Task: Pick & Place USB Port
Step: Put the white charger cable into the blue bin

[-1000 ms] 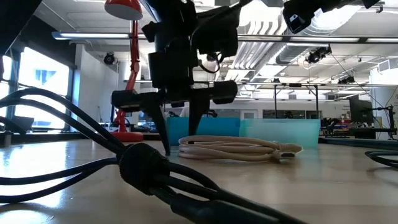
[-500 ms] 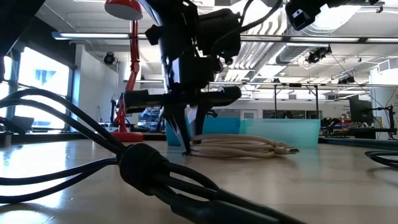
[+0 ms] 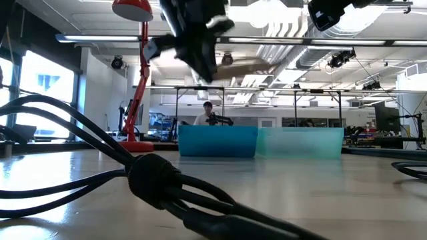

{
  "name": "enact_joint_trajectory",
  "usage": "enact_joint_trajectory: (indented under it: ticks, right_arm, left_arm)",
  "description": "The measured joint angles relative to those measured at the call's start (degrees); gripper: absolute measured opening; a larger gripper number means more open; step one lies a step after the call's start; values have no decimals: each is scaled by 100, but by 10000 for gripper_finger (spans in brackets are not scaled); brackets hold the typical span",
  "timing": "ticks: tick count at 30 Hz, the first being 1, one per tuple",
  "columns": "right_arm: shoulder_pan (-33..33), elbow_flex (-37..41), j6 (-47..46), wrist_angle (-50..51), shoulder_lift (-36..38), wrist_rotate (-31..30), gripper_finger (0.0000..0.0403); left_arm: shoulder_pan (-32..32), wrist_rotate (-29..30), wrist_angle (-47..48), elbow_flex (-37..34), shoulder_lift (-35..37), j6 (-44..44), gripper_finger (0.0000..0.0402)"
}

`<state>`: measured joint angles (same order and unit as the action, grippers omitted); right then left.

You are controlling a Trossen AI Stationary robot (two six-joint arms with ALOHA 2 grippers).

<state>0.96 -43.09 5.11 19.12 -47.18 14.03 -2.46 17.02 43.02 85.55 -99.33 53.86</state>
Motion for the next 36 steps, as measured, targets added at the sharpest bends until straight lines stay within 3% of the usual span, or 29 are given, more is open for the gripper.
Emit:
enact_joint_trajectory:
  ticks: [6,12,22,36]
  right_arm:
    - [50,2,1,46,0,-607,153]
    - [50,2,-12,149,0,-1349,153]
    - [50,2,-14,195,0,-1552,153]
    - [50,75,-8,253,0,-1561,153]
  left_arm:
    - [295,427,19,5,629,-41,30]
    - [1106,402,3,136,754,-375,30]
    - [2532,-1300,-481,182,424,-930,30]
    - [2699,-2257,-982,184,-870,-525,30]
